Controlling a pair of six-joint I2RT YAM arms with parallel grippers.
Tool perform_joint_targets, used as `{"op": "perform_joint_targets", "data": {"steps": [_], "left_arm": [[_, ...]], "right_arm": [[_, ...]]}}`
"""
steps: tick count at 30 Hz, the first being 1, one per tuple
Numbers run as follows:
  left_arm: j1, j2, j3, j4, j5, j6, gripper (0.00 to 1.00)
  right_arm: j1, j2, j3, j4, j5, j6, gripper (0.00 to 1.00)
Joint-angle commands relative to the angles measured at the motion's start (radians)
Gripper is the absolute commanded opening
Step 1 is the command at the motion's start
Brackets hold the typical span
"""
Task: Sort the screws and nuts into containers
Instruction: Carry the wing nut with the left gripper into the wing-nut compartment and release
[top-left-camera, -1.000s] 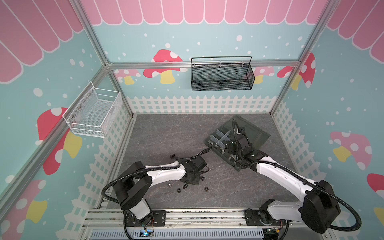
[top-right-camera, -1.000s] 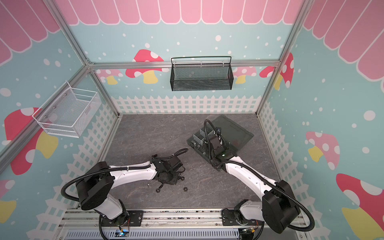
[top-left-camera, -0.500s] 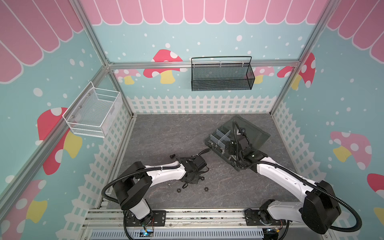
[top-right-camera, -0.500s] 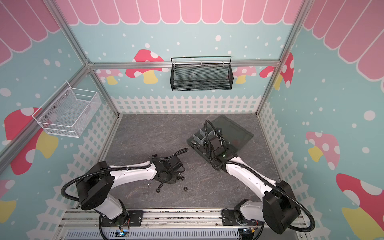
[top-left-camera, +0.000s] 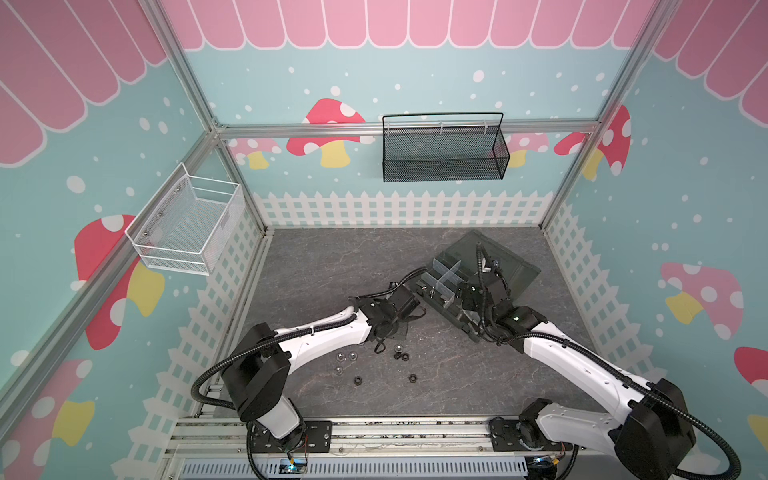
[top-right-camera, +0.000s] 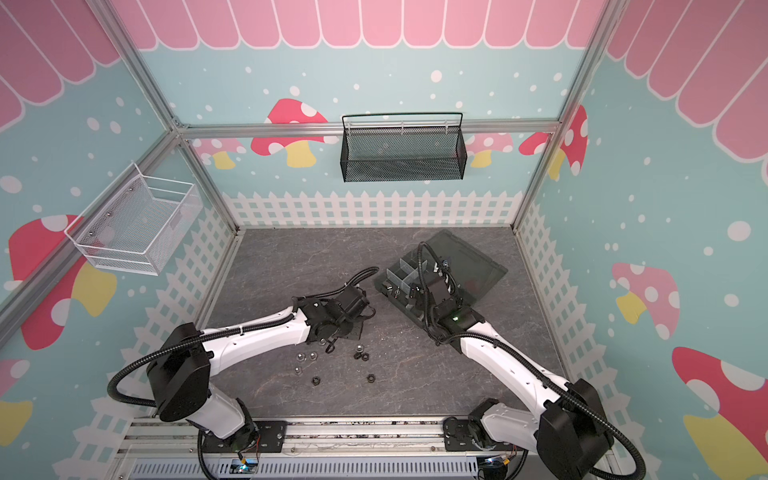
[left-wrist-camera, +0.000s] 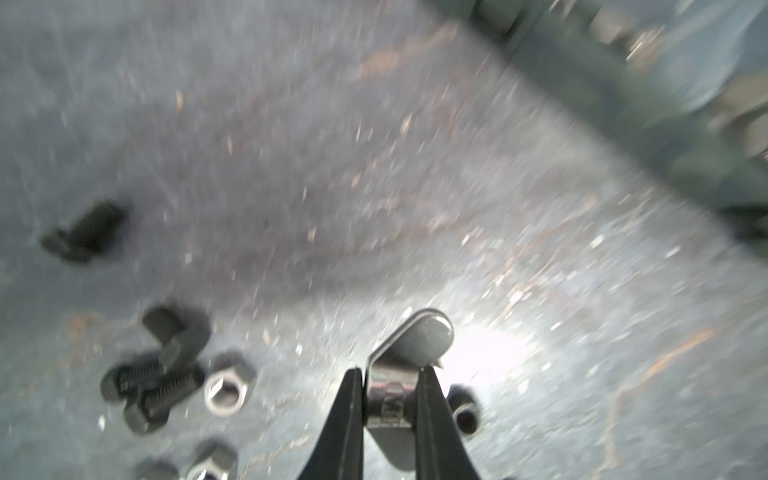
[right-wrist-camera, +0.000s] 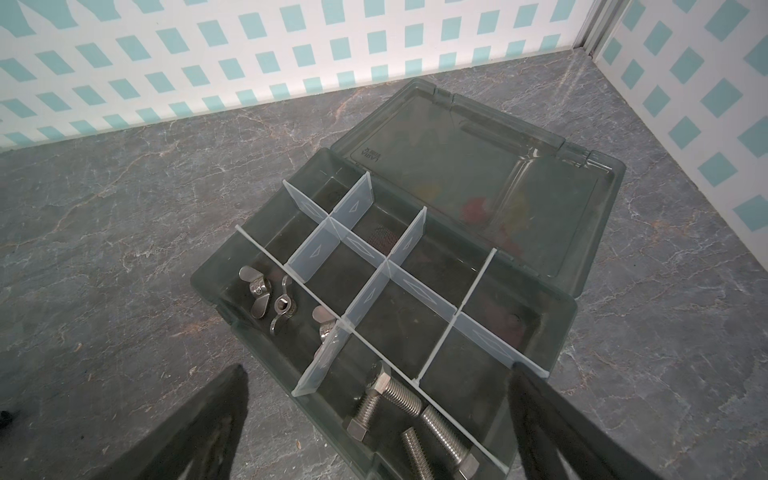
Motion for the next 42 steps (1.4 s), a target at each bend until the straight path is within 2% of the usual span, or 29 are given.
{"op": "perform_joint_targets", "data": {"steps": [1, 12, 17, 34, 42], "left_arm": [[0.019, 0.072, 0.106, 0.057, -0.003, 0.061, 0.10], [0.052, 0.347, 0.449, 0.085, 0.096, 0.123, 0.10], [0.052, 0.441, 0.543, 0.085, 0.139, 0.124, 0.11], [0.053, 0.565, 0.631, 0.082, 0.226, 0.096, 0.15], [0.053, 0.556, 0.619, 0.082, 0.233, 0.085, 0.25]], "right_arm": [[-0.007, -0.042, -0.026, 0.002, 0.029, 0.040, 0.98], [-0.006, -0.138, -0.064, -0.012, 0.041, 0.076, 0.98], [-0.006, -0.157, -0.074, -0.012, 0.038, 0.076, 0.98], [-0.006, -0.131, -0.077, -0.011, 0.018, 0.077, 0.98], [-0.006, -0.117, -0.072, -0.008, 0.007, 0.077, 0.98]]}}
